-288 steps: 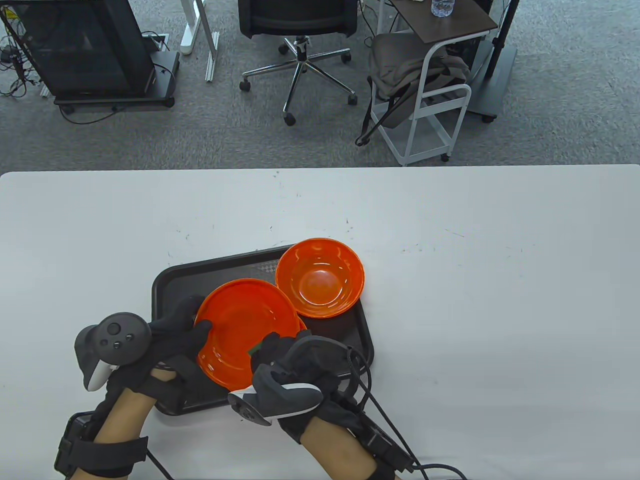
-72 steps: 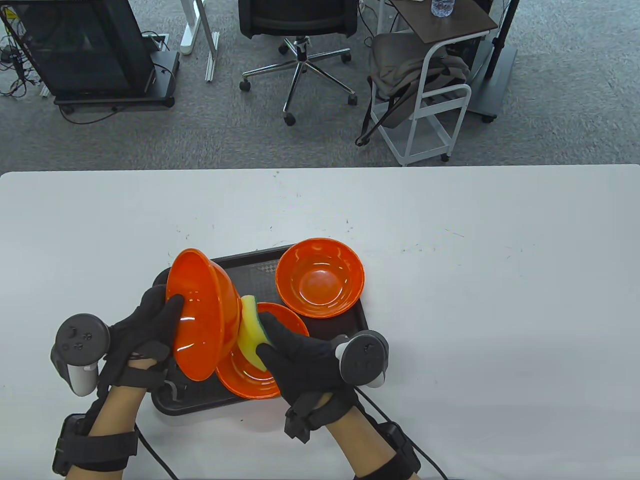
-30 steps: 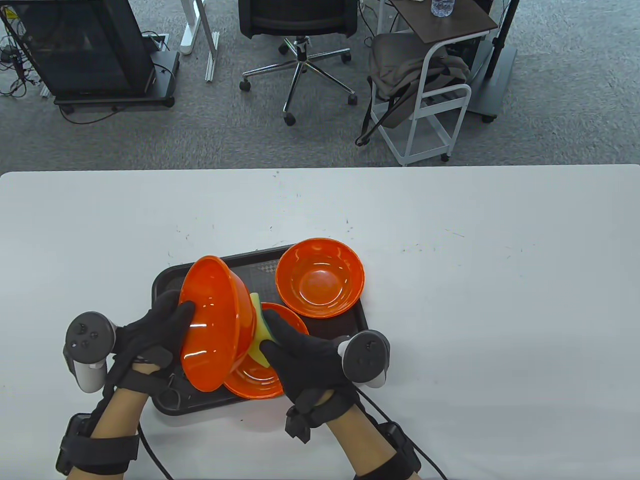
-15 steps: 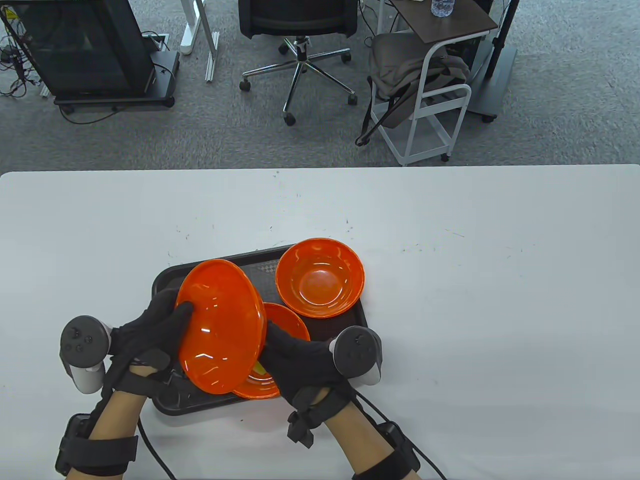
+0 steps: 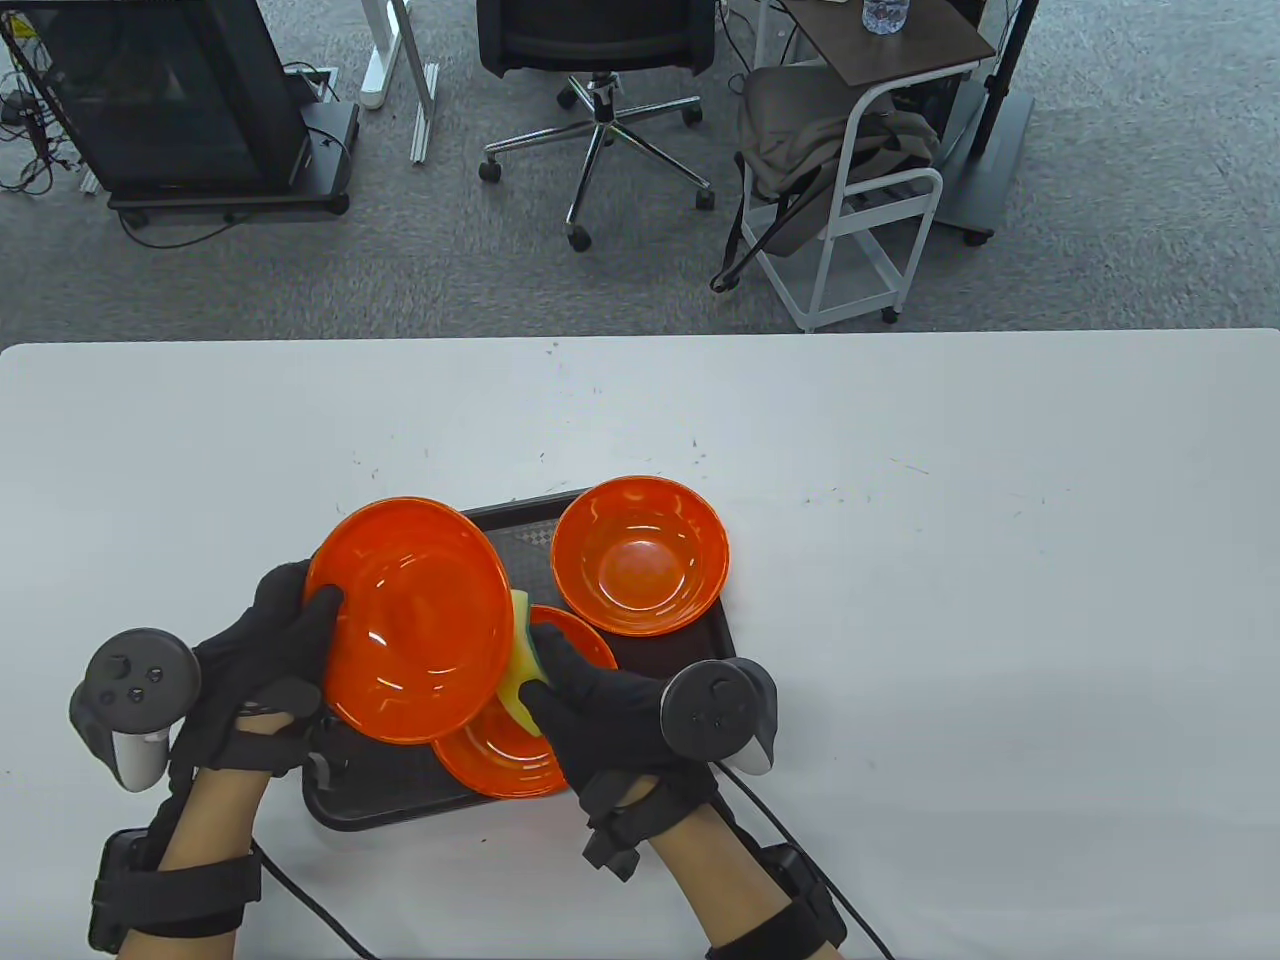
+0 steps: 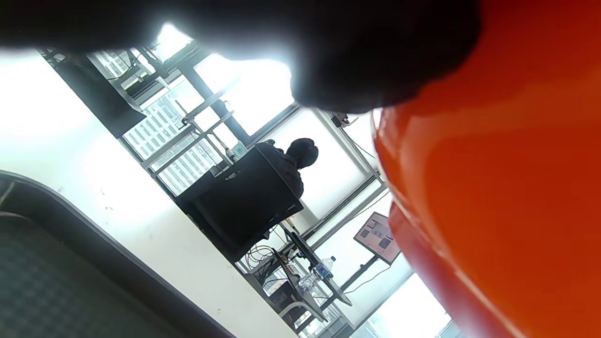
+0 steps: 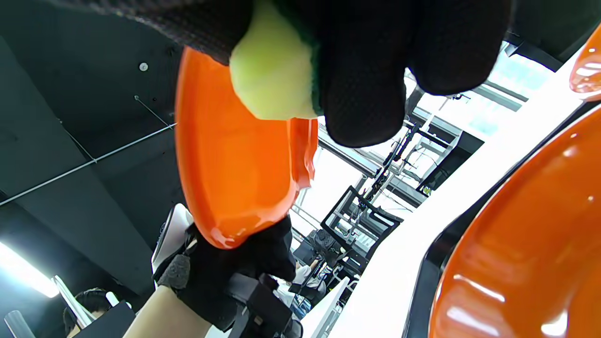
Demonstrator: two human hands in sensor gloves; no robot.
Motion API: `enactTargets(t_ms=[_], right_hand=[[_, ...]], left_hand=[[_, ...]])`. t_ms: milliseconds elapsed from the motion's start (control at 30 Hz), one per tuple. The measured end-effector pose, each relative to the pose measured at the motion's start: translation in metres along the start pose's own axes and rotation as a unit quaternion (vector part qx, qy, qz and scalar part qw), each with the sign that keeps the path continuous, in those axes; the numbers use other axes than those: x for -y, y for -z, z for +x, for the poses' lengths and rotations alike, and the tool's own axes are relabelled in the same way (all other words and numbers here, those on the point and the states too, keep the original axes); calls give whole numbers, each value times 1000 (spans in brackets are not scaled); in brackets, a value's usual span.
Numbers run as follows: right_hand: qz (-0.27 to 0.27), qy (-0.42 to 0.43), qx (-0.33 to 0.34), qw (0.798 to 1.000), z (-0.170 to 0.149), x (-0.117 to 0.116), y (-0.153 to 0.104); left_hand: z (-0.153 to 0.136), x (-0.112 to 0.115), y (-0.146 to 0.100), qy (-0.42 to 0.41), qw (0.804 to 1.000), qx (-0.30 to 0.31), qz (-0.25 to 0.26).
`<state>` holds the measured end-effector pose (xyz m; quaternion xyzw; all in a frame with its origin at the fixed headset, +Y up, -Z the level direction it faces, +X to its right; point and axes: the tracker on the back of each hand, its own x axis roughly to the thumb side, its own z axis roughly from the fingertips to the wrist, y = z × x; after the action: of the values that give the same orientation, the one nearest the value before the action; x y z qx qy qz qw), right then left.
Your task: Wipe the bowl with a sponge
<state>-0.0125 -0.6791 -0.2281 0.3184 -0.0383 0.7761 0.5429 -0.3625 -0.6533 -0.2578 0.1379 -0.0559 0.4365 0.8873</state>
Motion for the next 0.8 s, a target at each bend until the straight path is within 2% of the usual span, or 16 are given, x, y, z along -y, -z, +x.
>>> enactTargets(t_ms=[167,333,433,600,800], right_hand=[[5,-13,-8,1000,-3,0,0],[-5,4,-15,1000,-8,5,0],[-6,6,-15,1000,-8,7,0],[-3,15,-16,1000,-8,8,-1],[-2,9,-12,1000,-9,10,-1]], left_hand=[[-5,-1,3,-11,1000,-6,-10],[-14,-15,9,40,999,-18,24],[-27,-26,10,49,997,-49,47],[-54,-41,10,9,989,-116,86],[-80,-59,2,-22,971,-191,142]])
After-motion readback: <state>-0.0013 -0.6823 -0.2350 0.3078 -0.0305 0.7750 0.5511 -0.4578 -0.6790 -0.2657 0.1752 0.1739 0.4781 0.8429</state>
